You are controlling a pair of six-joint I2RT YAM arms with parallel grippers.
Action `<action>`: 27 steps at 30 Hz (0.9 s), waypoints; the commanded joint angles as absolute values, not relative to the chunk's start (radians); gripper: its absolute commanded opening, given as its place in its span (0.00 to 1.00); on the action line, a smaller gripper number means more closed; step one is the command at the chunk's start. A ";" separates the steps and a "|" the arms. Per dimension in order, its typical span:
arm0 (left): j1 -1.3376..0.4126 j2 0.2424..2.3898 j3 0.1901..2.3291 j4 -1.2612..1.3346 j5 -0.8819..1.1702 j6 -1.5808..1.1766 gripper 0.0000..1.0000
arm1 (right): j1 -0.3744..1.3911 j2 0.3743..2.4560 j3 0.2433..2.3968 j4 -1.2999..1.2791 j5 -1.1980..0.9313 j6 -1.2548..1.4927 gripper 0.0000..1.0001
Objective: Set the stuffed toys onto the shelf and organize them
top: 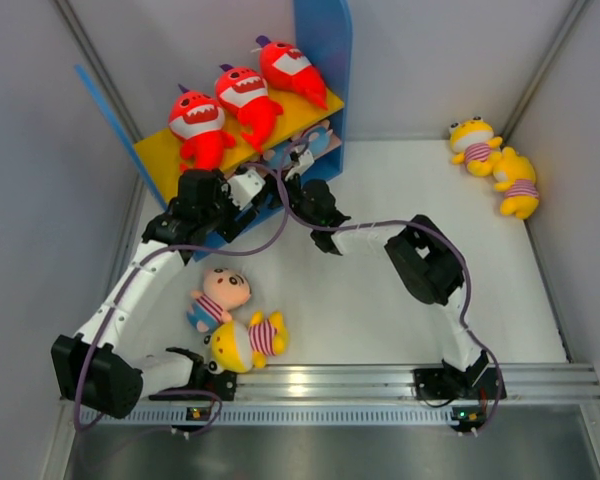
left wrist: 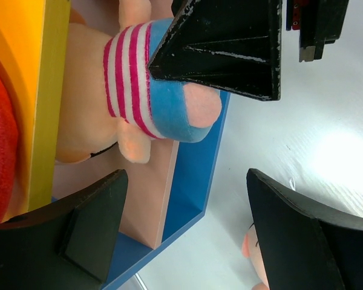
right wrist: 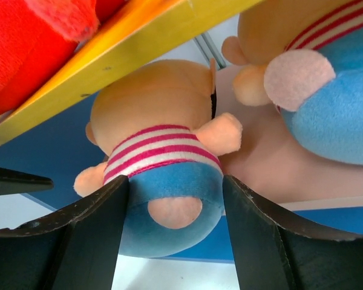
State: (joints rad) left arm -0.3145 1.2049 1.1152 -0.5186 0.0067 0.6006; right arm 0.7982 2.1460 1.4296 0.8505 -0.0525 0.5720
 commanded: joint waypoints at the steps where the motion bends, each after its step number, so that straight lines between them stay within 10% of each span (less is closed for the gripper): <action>1: -0.314 1.172 1.178 -0.538 0.035 0.594 0.86 | 0.827 2.161 1.474 0.833 -0.034 0.595 0.64; 6: -0.314 1.167 1.218 -0.583 0.072 0.581 0.86 | 0.833 2.178 1.479 0.836 -0.034 0.612 0.57; 15: -0.314 1.141 1.337 -0.693 0.058 0.471 0.86 | 0.833 2.174 1.456 0.908 0.064 0.667 0.02; 27: -0.314 1.081 1.454 -0.802 0.072 0.382 0.86 | 0.880 2.249 1.606 0.871 0.274 0.612 0.00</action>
State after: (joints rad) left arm -0.3149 1.0702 1.4540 -0.7670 0.0776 0.4095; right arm 0.8452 2.2280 1.5368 0.8433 0.1692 0.6441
